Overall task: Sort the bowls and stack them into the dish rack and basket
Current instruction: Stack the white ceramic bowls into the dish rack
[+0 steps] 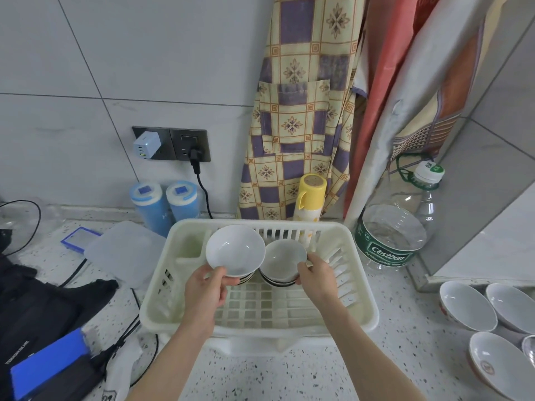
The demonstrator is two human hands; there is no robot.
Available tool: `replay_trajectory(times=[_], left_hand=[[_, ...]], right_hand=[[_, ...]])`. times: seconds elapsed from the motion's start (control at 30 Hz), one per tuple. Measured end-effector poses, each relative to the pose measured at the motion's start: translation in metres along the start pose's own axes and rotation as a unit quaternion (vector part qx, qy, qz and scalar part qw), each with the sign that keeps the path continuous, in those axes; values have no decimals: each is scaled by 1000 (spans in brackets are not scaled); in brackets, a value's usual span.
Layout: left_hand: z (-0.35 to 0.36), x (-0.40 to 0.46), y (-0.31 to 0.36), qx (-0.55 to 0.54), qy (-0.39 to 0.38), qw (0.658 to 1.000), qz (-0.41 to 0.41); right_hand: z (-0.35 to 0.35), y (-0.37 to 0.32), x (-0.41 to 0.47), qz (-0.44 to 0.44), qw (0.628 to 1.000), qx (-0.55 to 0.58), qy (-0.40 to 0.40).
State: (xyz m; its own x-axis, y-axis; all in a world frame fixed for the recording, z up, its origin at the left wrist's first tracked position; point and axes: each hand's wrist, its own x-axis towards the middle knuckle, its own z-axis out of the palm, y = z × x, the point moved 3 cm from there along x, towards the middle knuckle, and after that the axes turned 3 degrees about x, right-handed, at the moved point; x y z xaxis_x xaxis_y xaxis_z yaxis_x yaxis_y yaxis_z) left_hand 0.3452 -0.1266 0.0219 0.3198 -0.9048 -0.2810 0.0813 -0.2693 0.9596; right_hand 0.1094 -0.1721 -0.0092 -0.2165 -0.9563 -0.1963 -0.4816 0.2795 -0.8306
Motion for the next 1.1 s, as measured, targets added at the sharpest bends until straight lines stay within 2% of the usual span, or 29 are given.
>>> replay_trajectory(times=[0.23,0.73,0.8,0.93,1.1], left_hand=[[2,1,-1,9,-11,1000,-8],[4,6,-6,20,-45,999,-20],[5,7,-7,23,-53,998,-23],[14,11,-8,32,-66,997,-32],[42,13,-12,32,-109,992,-46]], right_hand=[[0,4,3,31,998,51,-7],[0,6,3,39,998,52,-14],[-2,4,1,37,998,43,7],[-10,-1,-3,4,991,112,74],[-10,-11,-6,-67,980,184,40]])
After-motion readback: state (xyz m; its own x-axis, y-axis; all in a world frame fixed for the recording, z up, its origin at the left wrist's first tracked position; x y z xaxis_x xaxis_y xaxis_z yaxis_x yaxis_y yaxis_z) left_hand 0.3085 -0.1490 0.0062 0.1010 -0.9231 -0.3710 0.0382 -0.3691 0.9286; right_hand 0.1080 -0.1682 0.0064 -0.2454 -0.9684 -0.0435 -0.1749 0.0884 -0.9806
